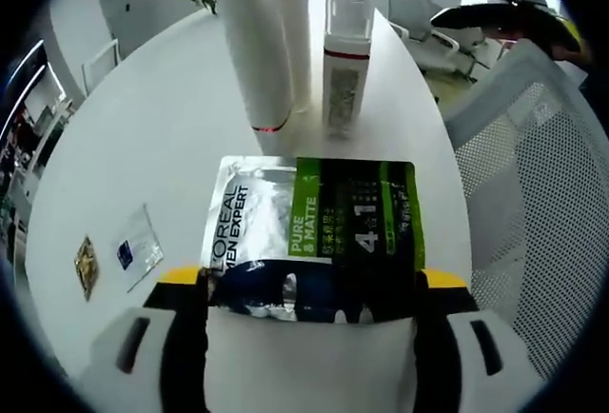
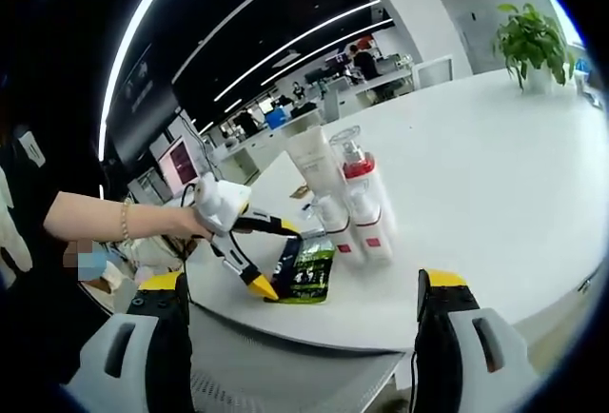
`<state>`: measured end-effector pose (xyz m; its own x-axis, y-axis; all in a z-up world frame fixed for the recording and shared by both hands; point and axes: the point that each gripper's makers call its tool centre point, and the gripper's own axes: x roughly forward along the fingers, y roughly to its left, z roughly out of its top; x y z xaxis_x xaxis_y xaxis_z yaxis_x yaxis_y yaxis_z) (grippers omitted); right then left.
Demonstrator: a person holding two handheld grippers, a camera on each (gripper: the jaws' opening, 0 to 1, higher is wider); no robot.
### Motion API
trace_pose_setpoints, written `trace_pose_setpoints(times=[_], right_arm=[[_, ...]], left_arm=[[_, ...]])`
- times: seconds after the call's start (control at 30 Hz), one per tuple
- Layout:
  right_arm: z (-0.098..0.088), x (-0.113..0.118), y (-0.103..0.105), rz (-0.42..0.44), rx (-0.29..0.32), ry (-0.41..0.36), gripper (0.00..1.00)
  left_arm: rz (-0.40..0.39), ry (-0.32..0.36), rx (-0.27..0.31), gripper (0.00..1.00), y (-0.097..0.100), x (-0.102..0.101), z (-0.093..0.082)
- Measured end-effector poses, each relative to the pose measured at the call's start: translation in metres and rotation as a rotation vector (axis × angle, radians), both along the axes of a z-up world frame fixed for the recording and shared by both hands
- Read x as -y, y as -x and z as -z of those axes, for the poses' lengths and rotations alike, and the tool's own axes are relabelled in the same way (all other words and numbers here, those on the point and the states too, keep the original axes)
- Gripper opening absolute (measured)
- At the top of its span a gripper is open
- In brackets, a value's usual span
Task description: Arrange the skincare products in the storage area until every visible bottle or jar stands upright without overlapping.
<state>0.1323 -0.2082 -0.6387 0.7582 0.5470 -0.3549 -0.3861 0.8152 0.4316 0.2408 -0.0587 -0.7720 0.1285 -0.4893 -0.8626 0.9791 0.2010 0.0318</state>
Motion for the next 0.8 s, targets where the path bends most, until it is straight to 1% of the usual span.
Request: trace_pose_setpoints(times=[0.17,0.23,0.27,0.4,0.43,0.5,0.57,0.63,0.67,0.7,0.73,0.77,0.8], right_arm=[[-0.001,-0.001,0.000,-0.005,0.005,0.002,1.00],[-0.002,-0.003,-0.001,-0.009,0.006,0.002,1.00],[-0.002,-0.004,-0.001,-0.010,0.006,0.003,1.00],[-0.004,-0.006,-0.004,-0.015,0.013,0.007,1.00],[-0.004,-0.007,-0.005,-0.015,0.013,0.009,1.00],[-0.003,-0.008,-0.006,-0.012,0.012,0.011,1.00],[-0.003,-0.009,-0.007,-0.010,0.012,0.009,1.00],[-0.002,-0.010,-0.008,-0.014,0.009,0.013,1.00],[-0.002,-0.009,-0.009,-0.015,0.010,0.016,1.00],[-0.002,-0.009,-0.010,-0.016,0.007,0.017,1.00],[-0.001,-0.008,-0.012,-0.017,0.007,0.018,1.00],[-0.001,-0.008,-0.012,-0.016,0.007,0.020,1.00],[-0.001,-0.007,-0.014,-0.017,0.007,0.023,1.00]], left_arm=[[-0.032,0.030,0.023,0.91,-0.006,0.000,-0.009],[-0.049,0.045,0.029,0.92,-0.006,0.000,-0.019],[-0.056,0.052,0.029,0.93,-0.007,0.000,-0.017],[-0.136,0.101,0.001,0.96,-0.009,-0.003,-0.022],[-0.152,0.109,-0.002,0.96,-0.010,-0.006,-0.023],[-0.173,0.118,-0.005,0.97,-0.009,-0.004,-0.028],[-0.196,0.141,-0.012,0.98,-0.007,-0.005,-0.034],[-0.237,0.177,-0.020,0.99,-0.001,-0.005,-0.046],[-0.254,0.195,-0.023,0.99,-0.002,-0.007,-0.047],[-0.264,0.211,-0.019,0.99,-0.003,-0.008,-0.049],[-0.272,0.246,-0.005,0.99,-0.003,-0.007,-0.055],[-0.285,0.257,0.003,0.99,-0.004,-0.009,-0.058],[-0.301,0.261,-0.001,0.99,-0.004,-0.013,-0.059]])
